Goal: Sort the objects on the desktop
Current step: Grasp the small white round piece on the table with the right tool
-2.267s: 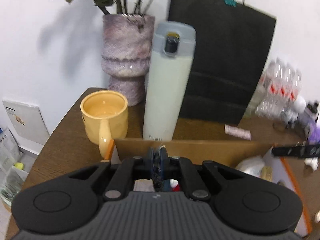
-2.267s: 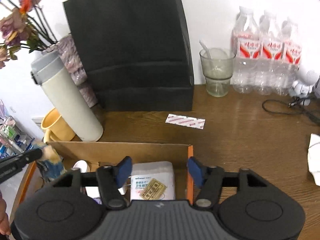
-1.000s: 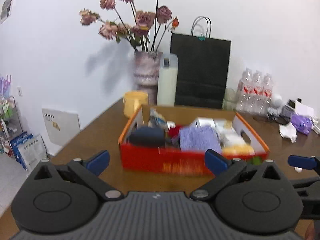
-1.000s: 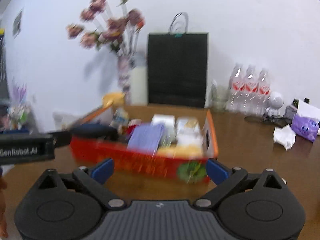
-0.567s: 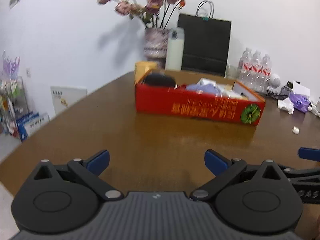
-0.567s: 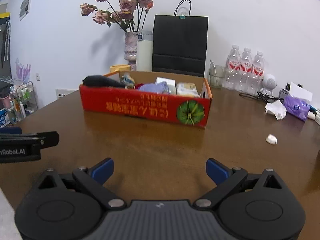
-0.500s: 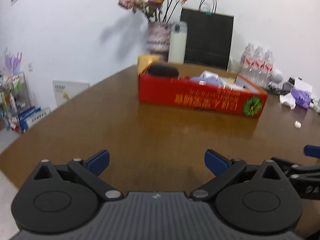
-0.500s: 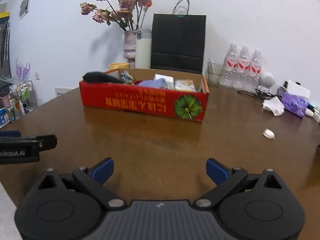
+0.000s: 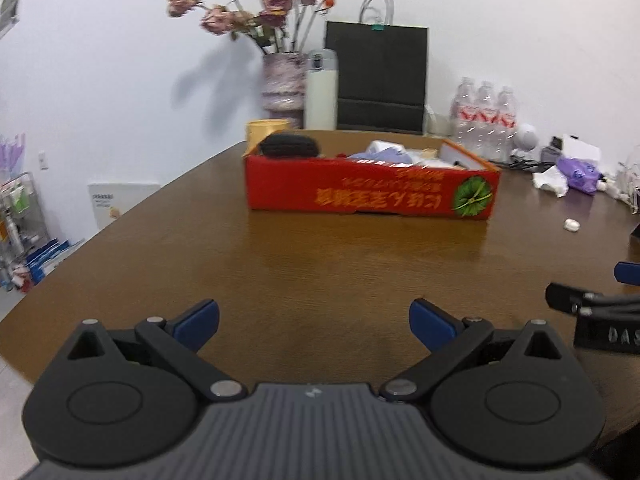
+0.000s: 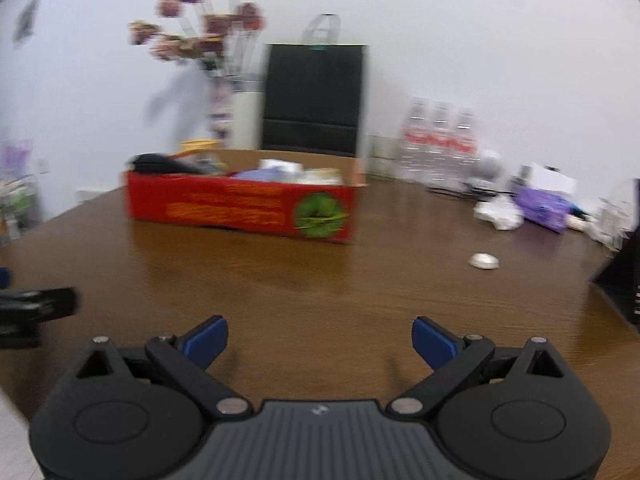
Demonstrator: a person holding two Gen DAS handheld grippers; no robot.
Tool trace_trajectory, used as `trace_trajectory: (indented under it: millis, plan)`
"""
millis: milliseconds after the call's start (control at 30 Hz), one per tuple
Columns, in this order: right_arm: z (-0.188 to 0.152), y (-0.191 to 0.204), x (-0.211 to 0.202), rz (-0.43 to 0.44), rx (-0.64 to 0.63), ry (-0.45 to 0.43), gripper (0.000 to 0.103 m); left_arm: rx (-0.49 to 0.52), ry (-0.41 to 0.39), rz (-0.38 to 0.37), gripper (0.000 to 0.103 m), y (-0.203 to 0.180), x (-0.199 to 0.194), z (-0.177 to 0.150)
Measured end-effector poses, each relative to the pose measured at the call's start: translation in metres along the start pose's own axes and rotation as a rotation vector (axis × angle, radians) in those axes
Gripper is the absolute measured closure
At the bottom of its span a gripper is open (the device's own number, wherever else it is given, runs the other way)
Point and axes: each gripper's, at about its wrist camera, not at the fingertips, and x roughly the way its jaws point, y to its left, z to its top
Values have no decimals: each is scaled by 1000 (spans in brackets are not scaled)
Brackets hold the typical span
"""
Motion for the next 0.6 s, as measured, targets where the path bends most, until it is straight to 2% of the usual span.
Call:
trace_trajectory:
  millis: [167,300,400,467,600]
  plan:
    - [23,-44,32,-146,92,10,4,18,2,-115,0,-26,31,30]
    - [47,-82,76,-245,201,60,5,34,41,-133,0,-47,71,61]
    - [61,-106,111,-271,222,91,6,37,73,-197,0,-67,100,82]
    - [67,-120,134,-279,225,121,14,32,90,-241,0,-79,115,90]
    - [73,-146,173,-264,233,183,23,12,127,-261,0,-90,140,94]
